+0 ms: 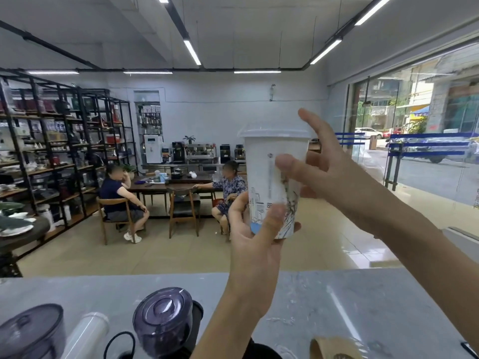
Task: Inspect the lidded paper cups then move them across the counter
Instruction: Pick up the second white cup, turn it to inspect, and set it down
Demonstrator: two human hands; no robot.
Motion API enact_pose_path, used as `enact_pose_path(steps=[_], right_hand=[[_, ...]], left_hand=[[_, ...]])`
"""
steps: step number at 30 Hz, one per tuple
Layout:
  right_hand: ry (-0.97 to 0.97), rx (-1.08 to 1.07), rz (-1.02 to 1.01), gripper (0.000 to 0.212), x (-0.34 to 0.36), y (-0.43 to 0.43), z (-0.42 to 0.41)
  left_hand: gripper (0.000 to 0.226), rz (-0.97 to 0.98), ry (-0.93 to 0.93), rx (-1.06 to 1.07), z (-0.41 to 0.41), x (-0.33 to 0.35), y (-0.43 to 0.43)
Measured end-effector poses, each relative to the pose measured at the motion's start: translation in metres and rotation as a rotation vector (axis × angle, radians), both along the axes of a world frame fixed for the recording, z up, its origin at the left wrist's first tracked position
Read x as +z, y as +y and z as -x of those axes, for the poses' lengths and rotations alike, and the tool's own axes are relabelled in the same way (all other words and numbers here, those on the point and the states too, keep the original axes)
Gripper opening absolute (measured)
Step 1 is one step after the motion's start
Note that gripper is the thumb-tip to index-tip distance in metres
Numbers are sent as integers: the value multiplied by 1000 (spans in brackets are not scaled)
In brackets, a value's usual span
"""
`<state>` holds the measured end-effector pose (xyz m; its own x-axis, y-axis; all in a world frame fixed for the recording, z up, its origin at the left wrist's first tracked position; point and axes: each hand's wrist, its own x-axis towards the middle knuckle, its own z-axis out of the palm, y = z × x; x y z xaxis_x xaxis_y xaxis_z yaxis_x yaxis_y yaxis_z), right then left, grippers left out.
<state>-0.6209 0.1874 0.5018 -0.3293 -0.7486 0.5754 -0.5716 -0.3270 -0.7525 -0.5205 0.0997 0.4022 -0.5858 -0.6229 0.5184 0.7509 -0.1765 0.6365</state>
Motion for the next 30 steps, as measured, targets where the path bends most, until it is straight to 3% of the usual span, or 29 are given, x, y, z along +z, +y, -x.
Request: enact_pose_path(steps=[4,7,11,16,20,23,25,27,30], right_hand=[[8,-123,-3,105,-22,-9,-26],[-98,-105,13,90,-50,-13,-43],[-85,-116,2,77,-119,-8,-90],[-298,-111,-173,91,-268,4,-176],[-439,-96,-438,104,-378,28,-250],[-497,-118,-598,101,-439,50,-295],[-543,-131,-658,97,-458,55,-311],[-554,-166,-703,95,-466,51,-313],[-517,-239,-671,96,-472,32,-299]], left_hand=[[62,128,-84,150,-20,-22,-10],[59,262,-209,175,-49,-47,-24],[67,412,-418,163,-109,-100,-37],[64,307,-741,99,-204,-228,-13],[72,226,-1035,64,-278,-323,13],[58,347,-1183,-31,-318,-378,29],[33,515,-1216,0,-335,-408,37],[46,550,-1186,-57,-337,-417,34],[63,376,-1195,-65,-311,-399,9]])
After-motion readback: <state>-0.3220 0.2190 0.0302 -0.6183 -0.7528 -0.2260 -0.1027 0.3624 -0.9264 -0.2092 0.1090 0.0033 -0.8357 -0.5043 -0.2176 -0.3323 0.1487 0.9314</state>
